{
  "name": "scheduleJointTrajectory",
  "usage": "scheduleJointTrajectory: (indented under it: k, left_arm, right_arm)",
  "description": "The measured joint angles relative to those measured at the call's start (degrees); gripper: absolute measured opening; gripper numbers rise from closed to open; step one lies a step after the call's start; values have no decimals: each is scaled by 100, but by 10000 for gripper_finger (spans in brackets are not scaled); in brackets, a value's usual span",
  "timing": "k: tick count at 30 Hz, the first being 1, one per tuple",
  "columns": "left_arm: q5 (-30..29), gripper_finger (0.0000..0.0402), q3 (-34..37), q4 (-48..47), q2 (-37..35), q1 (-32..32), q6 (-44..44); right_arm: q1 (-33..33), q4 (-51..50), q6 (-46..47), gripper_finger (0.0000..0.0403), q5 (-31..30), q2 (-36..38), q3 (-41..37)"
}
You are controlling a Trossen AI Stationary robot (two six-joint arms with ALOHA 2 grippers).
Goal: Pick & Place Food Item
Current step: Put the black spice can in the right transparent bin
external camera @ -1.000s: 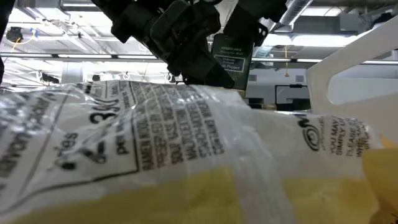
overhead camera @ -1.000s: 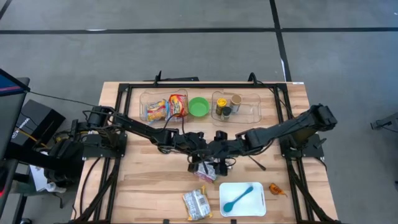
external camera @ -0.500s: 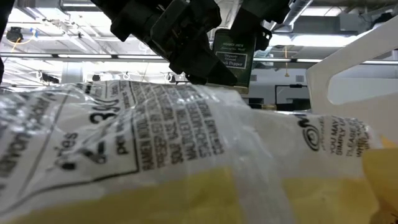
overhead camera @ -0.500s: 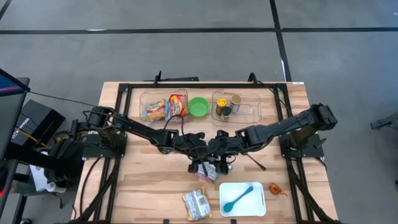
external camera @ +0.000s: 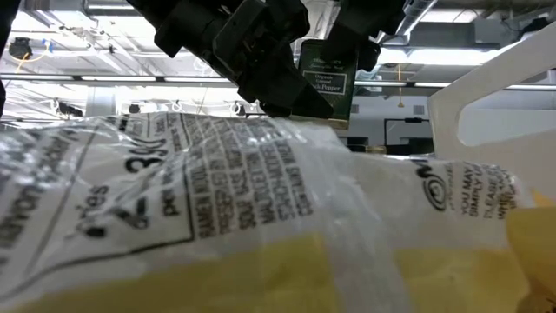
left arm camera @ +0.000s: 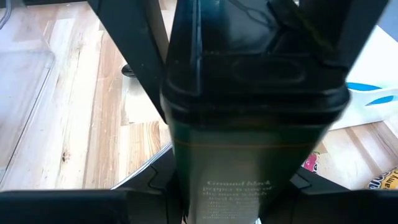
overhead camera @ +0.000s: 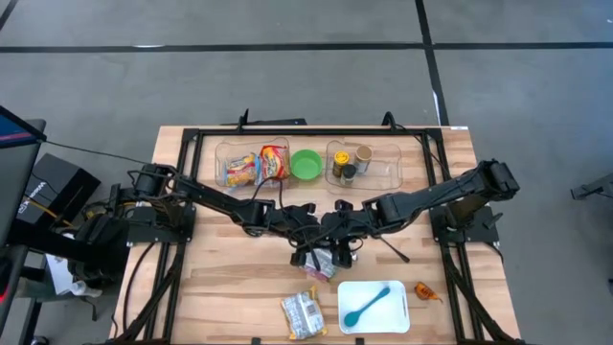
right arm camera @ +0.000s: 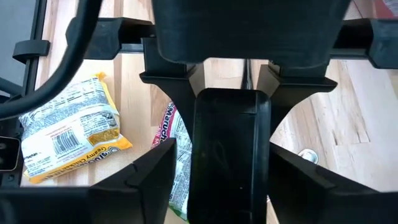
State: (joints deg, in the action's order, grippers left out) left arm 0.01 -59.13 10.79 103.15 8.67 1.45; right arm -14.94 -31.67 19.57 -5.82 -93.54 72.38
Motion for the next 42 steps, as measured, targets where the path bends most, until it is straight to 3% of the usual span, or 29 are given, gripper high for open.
scheduleJointTrajectory:
  k: [14, 28, 42]
  left_arm:
    - [-6, 138, 0, -4, 0, 0, -94]
    - [2, 139, 0, -2, 0, 0, -61]
    - [32, 167, 0, 22, 0, -2, -3]
  right_arm:
    - [2, -28, 22, 125, -73, 0, 0]
    - [2, -17, 59, 125, -42, 0, -2]
    - [2, 3, 39, 122, -12, 0, -2]
